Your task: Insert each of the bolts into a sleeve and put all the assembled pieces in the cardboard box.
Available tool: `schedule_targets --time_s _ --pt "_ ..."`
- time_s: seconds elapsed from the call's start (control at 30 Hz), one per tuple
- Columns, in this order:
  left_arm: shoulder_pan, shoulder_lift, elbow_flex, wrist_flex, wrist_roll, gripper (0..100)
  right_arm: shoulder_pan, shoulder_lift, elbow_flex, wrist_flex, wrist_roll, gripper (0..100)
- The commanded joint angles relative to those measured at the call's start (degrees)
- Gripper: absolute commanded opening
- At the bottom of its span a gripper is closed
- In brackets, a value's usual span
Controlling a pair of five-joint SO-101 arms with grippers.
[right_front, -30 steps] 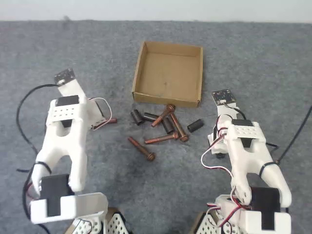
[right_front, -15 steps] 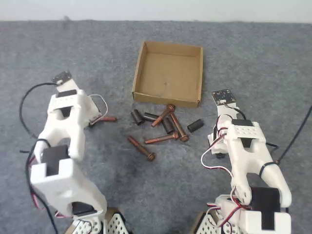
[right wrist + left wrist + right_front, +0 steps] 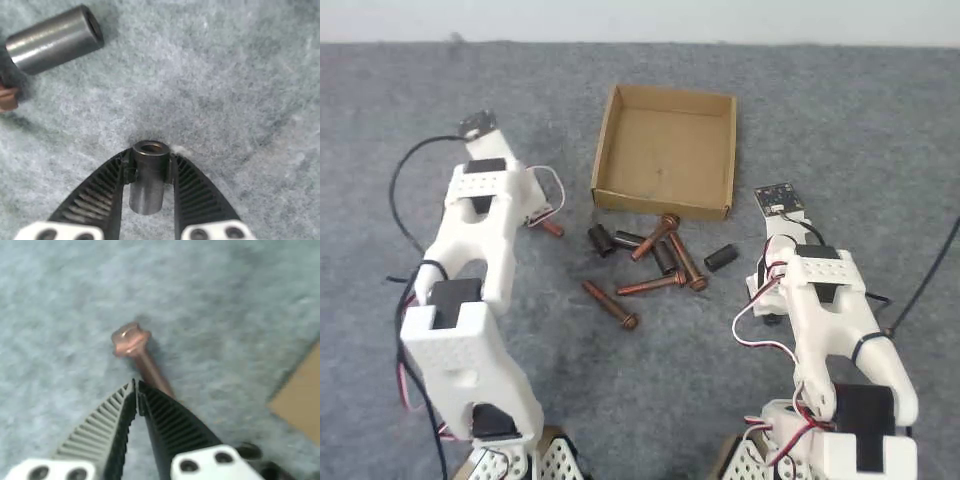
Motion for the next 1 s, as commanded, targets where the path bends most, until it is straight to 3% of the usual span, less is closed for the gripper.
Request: schedule_targets --time_s 0.0,0.33,0.57,0.97 --pt "0.97 -1.05 -3.82 -1.14 0.70 1 0.92 -0.22 -2.64 0.48 1.23 0.6" --pt "-2.73 -1.14 -6.20 4.31 1.14 2 0.92 -0.22 -2.64 0.31 1.23 0.6" --pt "-2.90 -1.14 -6.29 5.98 6.77 16 0.92 -0.22 -2.64 0.31 1.23 0.6" --pt "-3.16 1.32 -9.01 4.57 6.86 17 0.92 -0.22 -2.64 0.22 1.32 0.6"
